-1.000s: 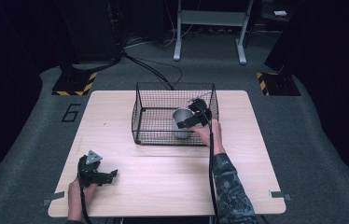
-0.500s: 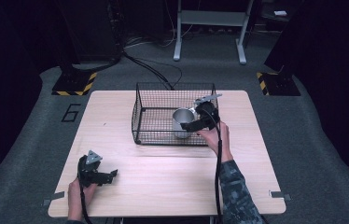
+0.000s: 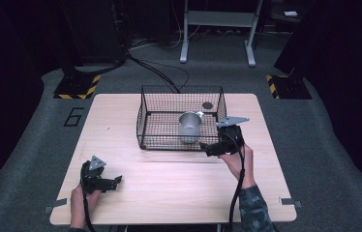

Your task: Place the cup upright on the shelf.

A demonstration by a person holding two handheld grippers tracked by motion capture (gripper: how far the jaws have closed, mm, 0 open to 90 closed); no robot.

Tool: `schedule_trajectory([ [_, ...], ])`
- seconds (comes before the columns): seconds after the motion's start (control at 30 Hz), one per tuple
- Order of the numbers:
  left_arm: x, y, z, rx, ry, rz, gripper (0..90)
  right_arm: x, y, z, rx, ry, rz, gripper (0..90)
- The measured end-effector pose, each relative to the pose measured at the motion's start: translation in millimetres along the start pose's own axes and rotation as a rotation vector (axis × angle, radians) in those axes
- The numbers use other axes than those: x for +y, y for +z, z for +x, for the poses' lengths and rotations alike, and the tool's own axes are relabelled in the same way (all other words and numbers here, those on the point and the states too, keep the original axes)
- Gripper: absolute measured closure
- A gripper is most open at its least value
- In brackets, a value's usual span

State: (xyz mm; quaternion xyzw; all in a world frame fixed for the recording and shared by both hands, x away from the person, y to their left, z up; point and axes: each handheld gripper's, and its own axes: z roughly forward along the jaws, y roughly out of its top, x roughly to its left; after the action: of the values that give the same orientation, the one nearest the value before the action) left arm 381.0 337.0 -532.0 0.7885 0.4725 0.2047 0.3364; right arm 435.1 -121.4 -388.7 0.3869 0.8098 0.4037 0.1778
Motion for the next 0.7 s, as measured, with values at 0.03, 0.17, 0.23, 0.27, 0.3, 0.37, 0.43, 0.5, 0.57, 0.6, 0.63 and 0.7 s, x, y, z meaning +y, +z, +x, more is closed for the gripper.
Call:
schedule_trajectory([
  [0.03,-0.1,0.2,-0.2,0.003,-0.001,-0.003,0.5,-3.1,-2.2,0.2,-0.005,0.0,-0.002,0.0],
  [0.17,-0.1,0.2,-0.2,0.004,0.0,-0.003,0.5,-27.1,-13.1,-3.7,-0.054,0.013,-0.001,0.0],
  [0.23,0.1,-0.1,0.1,-0.001,0.001,0.002,0.5,-38.3,-16.4,-7.1,-0.073,0.023,0.002,0.0],
  [0.27,0.1,-0.1,0.1,-0.001,0.001,0.002,0.5,-38.3,-16.4,-7.1,-0.073,0.023,0.002,0.0],
  [0.3,0.2,-0.4,0.1,-0.001,0.002,0.005,0.5,-51.8,-19.5,-10.9,-0.099,0.039,0.012,0.0],
  [0.37,0.0,0.1,-0.1,0.003,0.0,-0.001,0.4,-62.8,-21.3,-13.7,-0.131,0.041,0.025,0.0],
  [0.43,0.1,-0.1,-0.1,0.002,0.0,0.001,0.5,-69.2,-22.3,-15.9,-0.145,0.043,0.033,0.0],
  [0.5,0.2,-0.3,0.1,0.0,0.001,0.004,0.4,-89.1,-25.2,-23.1,-0.191,0.065,0.052,0.0],
  [0.57,0.2,-0.3,0.2,-0.002,0.001,0.004,0.5,-104.4,-26.7,-28.8,-0.22,0.095,0.07,0.0],
  [0.6,0.2,-0.3,0.2,-0.002,0.001,0.004,0.5,-109.7,-27.2,-30.8,-0.225,0.116,0.071,0.0],
  [0.63,0.2,-0.3,0.2,-0.002,0.001,0.004,0.5,-117.4,-28.2,-34.9,-0.234,0.121,0.078,0.0],
  [0.7,0.2,-0.3,0.2,-0.003,0.001,0.005,0.5,-132.5,-28.4,-41.0,-0.247,0.156,0.086,0.0],
])
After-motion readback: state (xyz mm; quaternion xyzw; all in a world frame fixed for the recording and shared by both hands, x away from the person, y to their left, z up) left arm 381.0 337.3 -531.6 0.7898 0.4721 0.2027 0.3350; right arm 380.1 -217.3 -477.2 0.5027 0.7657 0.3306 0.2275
